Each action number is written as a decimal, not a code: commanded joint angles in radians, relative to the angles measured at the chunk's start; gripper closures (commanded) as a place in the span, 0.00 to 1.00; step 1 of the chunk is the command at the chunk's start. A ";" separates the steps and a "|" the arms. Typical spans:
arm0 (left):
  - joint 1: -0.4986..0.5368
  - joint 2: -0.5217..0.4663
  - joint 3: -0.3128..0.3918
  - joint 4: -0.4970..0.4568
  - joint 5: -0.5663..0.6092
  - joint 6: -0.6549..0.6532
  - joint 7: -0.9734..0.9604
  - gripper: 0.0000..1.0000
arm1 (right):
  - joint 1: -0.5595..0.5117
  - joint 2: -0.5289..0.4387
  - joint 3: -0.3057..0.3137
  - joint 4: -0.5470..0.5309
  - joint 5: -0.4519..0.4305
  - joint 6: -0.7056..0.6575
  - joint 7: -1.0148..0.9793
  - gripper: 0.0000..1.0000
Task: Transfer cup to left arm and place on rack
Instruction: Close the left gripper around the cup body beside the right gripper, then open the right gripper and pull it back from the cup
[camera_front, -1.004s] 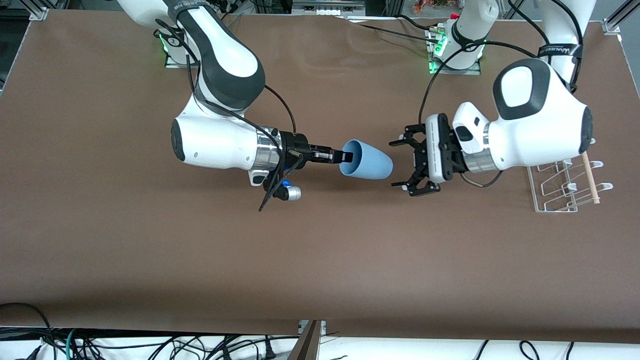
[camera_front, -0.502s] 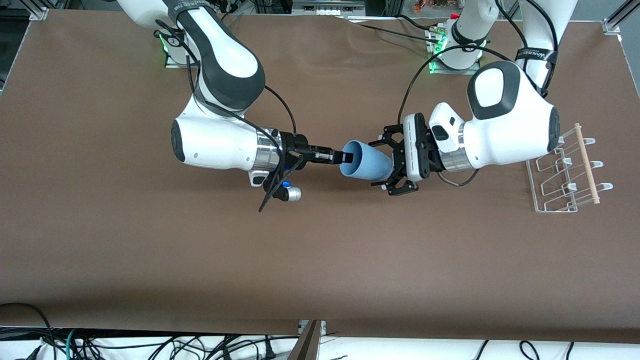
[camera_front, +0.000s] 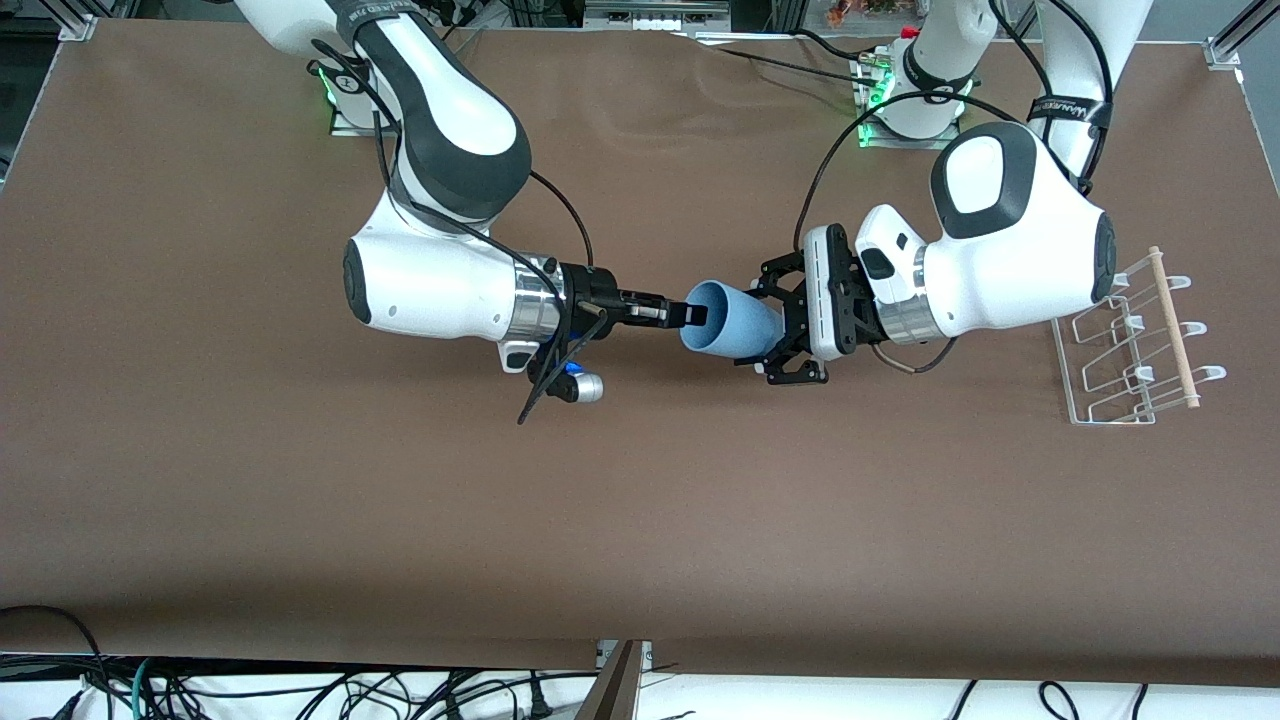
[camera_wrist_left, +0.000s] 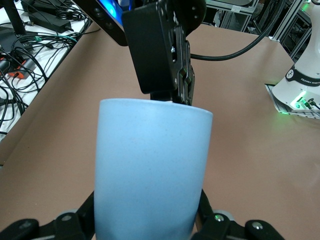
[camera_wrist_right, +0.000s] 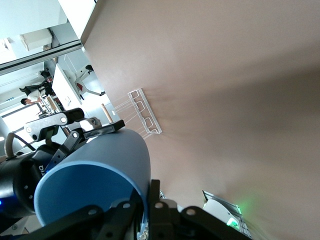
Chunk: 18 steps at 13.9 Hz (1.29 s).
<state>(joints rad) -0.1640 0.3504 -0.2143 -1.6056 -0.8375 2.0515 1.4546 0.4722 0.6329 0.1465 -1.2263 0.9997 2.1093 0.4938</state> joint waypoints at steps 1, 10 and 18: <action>0.014 -0.008 -0.005 -0.013 -0.029 -0.014 0.039 0.90 | -0.004 0.013 -0.002 0.034 0.017 -0.008 -0.009 0.00; 0.103 -0.053 0.006 -0.007 0.205 -0.230 -0.066 0.90 | -0.145 -0.022 -0.010 0.034 -0.094 -0.156 -0.014 0.00; 0.184 -0.080 0.009 -0.002 0.800 -0.436 -0.158 0.90 | -0.360 -0.059 -0.073 -0.013 -0.502 -0.479 -0.185 0.00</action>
<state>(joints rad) 0.0065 0.2877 -0.2009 -1.6035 -0.1255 1.6527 1.3267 0.1284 0.6166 0.1065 -1.1923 0.5902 1.6552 0.3905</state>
